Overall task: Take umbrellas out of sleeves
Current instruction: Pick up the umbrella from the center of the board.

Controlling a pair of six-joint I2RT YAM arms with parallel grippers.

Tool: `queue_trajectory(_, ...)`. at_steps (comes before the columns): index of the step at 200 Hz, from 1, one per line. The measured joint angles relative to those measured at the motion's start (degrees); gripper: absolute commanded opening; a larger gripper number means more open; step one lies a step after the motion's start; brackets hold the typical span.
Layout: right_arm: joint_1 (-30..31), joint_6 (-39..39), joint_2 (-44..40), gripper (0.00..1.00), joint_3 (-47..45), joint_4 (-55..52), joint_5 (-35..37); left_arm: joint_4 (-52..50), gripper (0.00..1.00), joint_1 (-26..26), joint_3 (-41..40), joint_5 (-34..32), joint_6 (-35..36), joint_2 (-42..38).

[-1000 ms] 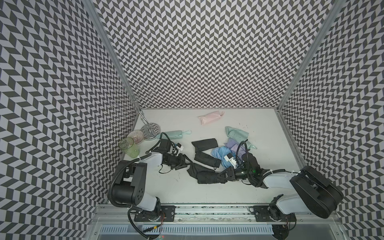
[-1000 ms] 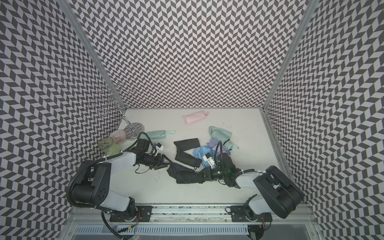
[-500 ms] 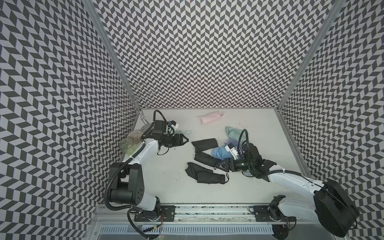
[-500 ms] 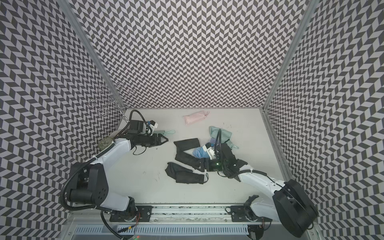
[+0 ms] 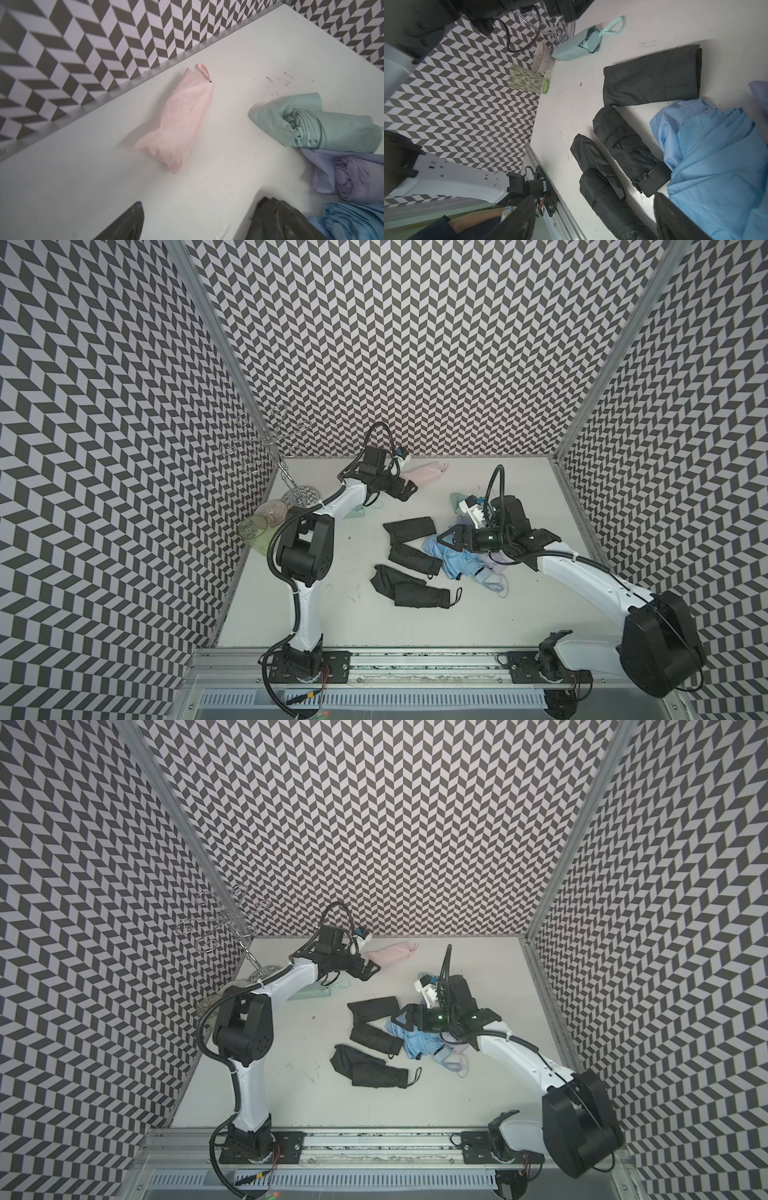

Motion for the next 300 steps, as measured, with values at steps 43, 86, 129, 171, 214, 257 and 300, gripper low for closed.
queue_trajectory(43,-0.24,-0.74,0.59,0.87,3.58,-0.44,-3.69,0.44,0.99,-2.89,13.99,-7.19,8.04,13.2)
queue_trajectory(86,-0.76,-1.53,0.57,0.87,4.35,-2.23,-6.23,-0.44,0.99,-3.21,23.58,-10.93,11.5,22.95)
queue_trajectory(129,-1.46,-2.01,0.26,0.86,3.04,-3.32,-7.5,-0.83,0.99,-2.84,27.39,-11.37,13.44,27.1)
queue_trajectory(171,-2.36,-2.05,-0.94,0.86,1.75,-3.1,-7.69,-1.11,0.84,-2.67,30.34,-10.97,13.75,29.24)
queue_trajectory(214,-3.63,-2.32,-0.94,0.86,1.49,-2.64,-8.24,-2.01,0.37,-2.62,30.64,-10.08,15.19,29.46)
queue_trajectory(257,-4.24,-2.32,-0.92,0.86,1.46,-2.19,-8.39,-4.2,0.2,-2.78,31.28,-9.09,17.92,28.92)
queue_trajectory(300,-4.24,-1.79,-0.61,0.86,1.42,0.13,-8.48,-9.16,0.22,-2.34,20.87,-6.27,17.35,21.35)
